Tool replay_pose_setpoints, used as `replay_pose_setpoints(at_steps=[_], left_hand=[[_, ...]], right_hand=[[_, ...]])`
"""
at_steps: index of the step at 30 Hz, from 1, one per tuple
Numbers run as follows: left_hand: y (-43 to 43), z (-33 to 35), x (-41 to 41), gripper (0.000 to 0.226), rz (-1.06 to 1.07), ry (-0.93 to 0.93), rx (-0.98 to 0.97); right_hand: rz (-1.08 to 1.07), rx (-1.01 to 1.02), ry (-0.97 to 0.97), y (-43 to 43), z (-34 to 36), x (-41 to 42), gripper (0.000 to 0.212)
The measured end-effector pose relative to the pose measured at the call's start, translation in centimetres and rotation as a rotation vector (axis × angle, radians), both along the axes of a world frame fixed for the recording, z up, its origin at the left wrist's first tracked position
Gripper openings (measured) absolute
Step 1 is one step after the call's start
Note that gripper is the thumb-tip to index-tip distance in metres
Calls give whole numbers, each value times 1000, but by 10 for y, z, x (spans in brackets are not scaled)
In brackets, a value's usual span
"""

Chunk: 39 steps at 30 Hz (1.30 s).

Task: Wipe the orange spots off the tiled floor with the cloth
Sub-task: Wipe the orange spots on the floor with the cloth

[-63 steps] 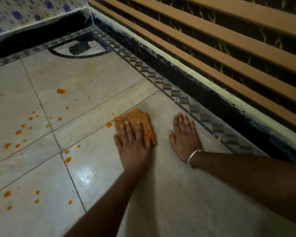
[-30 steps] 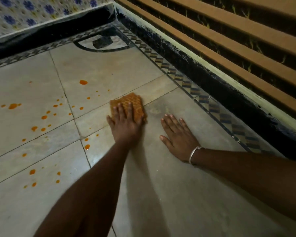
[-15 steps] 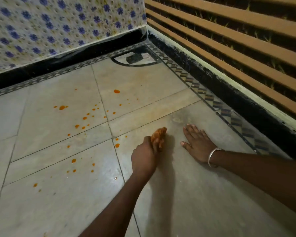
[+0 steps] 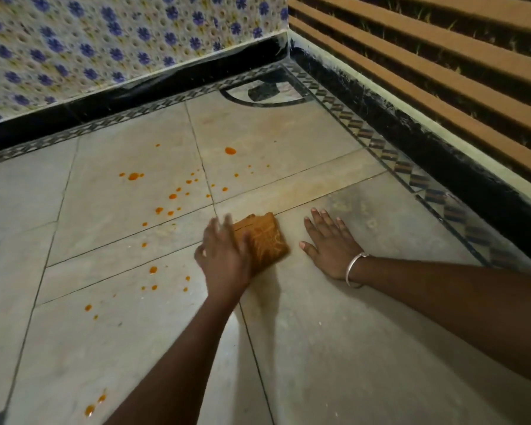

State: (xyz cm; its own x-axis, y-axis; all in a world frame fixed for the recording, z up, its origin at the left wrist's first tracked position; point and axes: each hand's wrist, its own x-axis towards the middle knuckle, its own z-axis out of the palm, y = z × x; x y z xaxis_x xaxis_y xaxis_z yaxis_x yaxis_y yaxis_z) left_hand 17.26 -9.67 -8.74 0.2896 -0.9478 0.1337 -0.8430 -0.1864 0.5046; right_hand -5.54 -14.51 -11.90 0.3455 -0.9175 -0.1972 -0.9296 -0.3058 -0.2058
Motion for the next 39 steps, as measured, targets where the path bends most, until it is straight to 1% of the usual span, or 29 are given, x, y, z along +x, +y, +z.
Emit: replay_pose_setpoints(at_steps=[2,3,5,8,11,14,17,19,21,23,25,27,29,32,37,39], left_hand=[[-5,-22,-6,68,-289,-200,118],[-11,-34,-8,70,-380,-279,185],[-26,-47,-9,71,-444,-353,247],[-57,-51,-1,67,-414,-356,245],[-76,-51,19,67,-269,-331,275],[-56,-55,22,68,-133,-261,259],[-8,-56,-4,67,20,-218,243],[16,-54,-31,67,19,-211,257],[17,-54,-49,67,-37,-191,274],[-4,-54,-50,67,-135,-209,267],[-31,-53,-38,68,-266,-292,230],[-57,-54,-21,68,-336,-331,231],[-75,-53,-2,68,-300,-317,256],[-81,-50,14,69,-180,-271,305],[-28,-53,-13,72,32,-180,273],[-8,-56,-33,72,13,-201,263]], right_hand=[[17,-27,8,-2,-7,11,73],[25,-24,11,-3,-11,16,76],[34,-39,13,0,-19,23,81],[26,-141,16,4,-30,23,77],[15,-197,-1,7,-35,23,71],[26,-188,-8,7,-35,23,72],[26,-189,-19,7,-34,22,73],[22,-198,-19,7,-35,22,72],[22,-212,-12,8,-36,22,70],[24,-225,-2,8,-38,22,68],[24,-235,3,7,-38,22,67],[28,-235,-7,7,-39,21,67],[31,-228,-14,7,-37,21,67],[45,-212,-13,8,-35,21,69],[47,-215,-7,7,-36,18,68],[47,-220,2,8,-37,18,67]])
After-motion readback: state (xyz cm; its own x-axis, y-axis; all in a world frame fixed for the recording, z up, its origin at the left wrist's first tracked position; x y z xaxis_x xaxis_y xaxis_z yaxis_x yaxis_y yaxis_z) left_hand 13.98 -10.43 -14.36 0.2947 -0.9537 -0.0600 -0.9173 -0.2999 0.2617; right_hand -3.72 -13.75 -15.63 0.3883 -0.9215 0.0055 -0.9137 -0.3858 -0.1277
